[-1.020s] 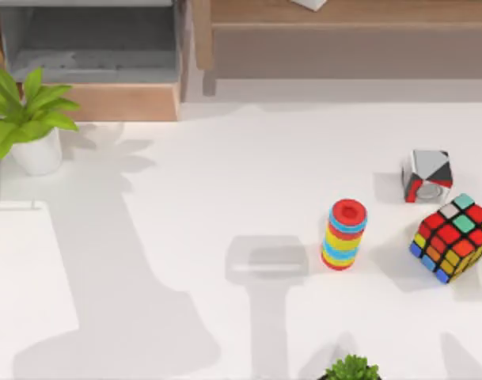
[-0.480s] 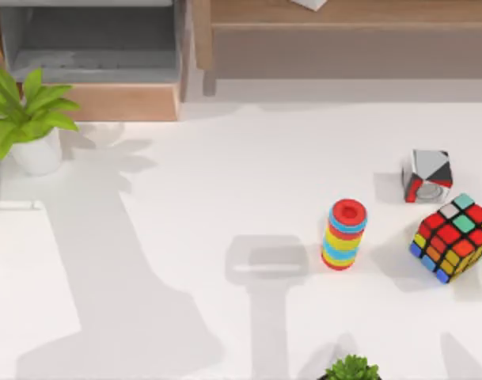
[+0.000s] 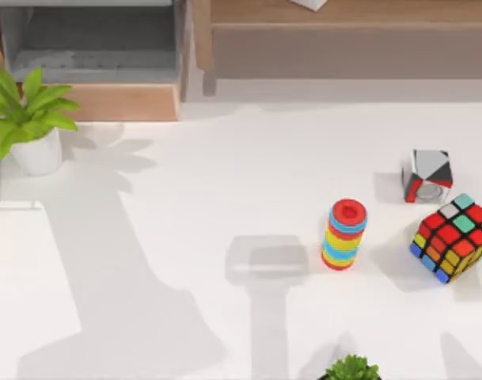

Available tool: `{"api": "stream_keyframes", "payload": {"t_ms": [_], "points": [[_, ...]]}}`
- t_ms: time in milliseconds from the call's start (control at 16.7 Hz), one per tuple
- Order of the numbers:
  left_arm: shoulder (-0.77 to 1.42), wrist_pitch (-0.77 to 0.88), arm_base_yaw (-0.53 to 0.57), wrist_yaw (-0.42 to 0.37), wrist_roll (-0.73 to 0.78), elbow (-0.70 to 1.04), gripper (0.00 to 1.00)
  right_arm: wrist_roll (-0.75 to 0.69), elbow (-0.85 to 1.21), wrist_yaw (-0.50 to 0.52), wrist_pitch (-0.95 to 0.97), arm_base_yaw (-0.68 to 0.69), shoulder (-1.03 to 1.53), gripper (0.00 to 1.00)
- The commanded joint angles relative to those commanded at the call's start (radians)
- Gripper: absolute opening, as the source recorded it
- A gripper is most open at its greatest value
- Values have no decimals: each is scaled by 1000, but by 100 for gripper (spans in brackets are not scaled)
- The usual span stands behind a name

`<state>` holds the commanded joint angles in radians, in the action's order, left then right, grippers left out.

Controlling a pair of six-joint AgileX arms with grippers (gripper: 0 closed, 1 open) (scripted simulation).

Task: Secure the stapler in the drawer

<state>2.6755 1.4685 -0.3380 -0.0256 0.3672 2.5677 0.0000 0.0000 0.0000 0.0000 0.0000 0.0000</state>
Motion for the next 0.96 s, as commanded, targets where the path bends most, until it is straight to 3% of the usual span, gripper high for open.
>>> {"api": "stream_keyframes", "payload": {"t_ms": [600,960], "points": [[0,0,0,0,0,0,98,0,0,0,0,0,0,100],[0,0,0,0,0,0,100,0,0,0,0,0,0,100]]}}
